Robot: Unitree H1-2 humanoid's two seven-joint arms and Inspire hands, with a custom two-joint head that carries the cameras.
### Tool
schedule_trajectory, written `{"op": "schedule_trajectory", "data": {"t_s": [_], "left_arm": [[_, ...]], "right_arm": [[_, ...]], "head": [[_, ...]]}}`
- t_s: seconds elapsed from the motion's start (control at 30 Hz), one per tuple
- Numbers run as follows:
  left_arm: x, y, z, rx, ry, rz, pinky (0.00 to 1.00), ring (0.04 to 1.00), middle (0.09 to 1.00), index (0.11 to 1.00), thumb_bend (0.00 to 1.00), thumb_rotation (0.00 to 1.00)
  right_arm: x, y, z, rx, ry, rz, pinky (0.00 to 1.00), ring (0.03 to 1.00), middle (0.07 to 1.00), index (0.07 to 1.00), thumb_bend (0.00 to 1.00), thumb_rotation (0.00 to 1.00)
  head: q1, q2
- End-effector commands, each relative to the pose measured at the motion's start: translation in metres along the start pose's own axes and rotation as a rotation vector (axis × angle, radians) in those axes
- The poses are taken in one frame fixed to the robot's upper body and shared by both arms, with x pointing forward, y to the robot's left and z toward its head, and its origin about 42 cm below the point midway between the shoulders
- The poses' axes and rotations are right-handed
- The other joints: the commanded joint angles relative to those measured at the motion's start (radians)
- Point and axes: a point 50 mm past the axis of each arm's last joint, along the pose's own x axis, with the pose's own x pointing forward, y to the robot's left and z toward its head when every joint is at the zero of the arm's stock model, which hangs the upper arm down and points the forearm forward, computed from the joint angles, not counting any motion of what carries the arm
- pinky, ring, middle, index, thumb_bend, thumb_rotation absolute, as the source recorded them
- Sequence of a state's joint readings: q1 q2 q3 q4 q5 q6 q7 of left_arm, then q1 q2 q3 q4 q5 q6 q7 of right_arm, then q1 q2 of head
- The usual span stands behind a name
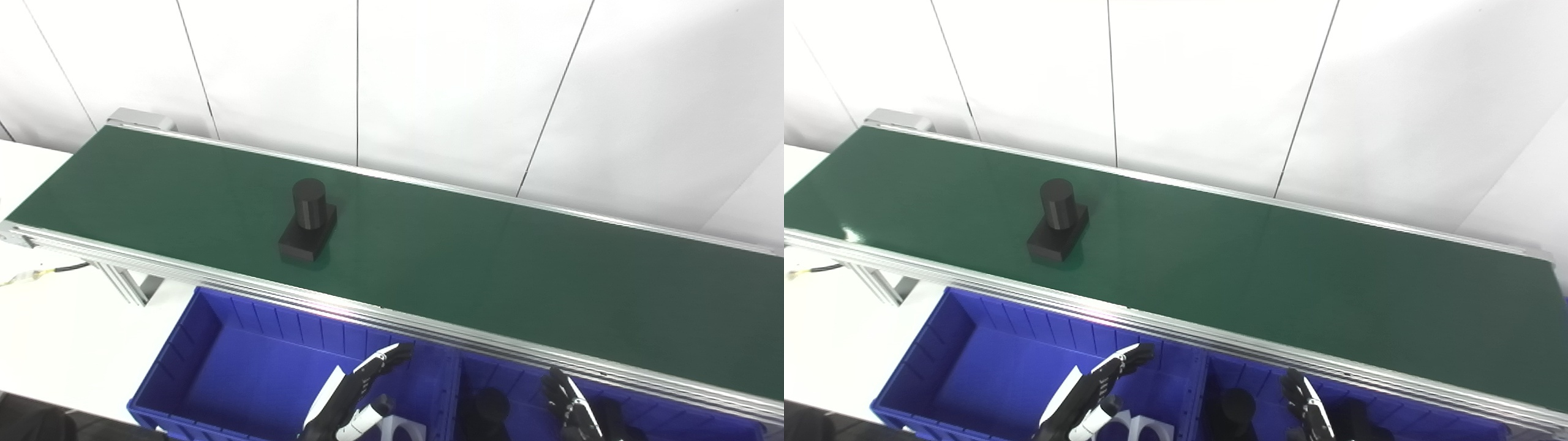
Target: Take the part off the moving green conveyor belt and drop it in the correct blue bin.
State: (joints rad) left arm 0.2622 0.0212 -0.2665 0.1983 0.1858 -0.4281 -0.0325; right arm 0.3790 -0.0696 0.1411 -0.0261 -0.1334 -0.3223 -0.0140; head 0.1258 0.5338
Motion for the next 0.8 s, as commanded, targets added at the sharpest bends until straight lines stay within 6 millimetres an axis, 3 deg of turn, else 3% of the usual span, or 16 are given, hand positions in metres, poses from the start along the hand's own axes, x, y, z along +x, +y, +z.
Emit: {"op": "schedule_trajectory", "data": {"t_s": [0.0, 0.43, 0.77], "left_arm": [[0.0061, 0.0017, 0.0076, 0.013, -0.065, 0.006, 0.92, 0.897, 0.873, 0.859, 0.83, 0.99], [0.0089, -0.0015, 0.0057, 0.002, -0.062, 0.005, 0.91, 0.89, 0.869, 0.853, 0.83, 0.98], [0.0125, -0.0003, 0.0019, 0.009, -0.053, -0.006, 0.92, 0.901, 0.879, 0.866, 0.83, 0.99]], "right_arm": [[0.0035, -0.0009, 0.0101, 0.007, -0.073, -0.007, 0.89, 0.885, 0.874, 0.901, 0.59, 1.0], [0.0039, -0.0034, 0.0058, -0.006, -0.073, -0.002, 0.86, 0.872, 0.873, 0.897, 0.55, 1.0], [0.0079, -0.0039, 0.0043, 0.022, -0.111, -0.024, 0.87, 0.874, 0.868, 0.895, 0.53, 0.99]], "head": [[-0.002, -0.001], [-0.011, -0.018], [-0.069, -0.036]]}}
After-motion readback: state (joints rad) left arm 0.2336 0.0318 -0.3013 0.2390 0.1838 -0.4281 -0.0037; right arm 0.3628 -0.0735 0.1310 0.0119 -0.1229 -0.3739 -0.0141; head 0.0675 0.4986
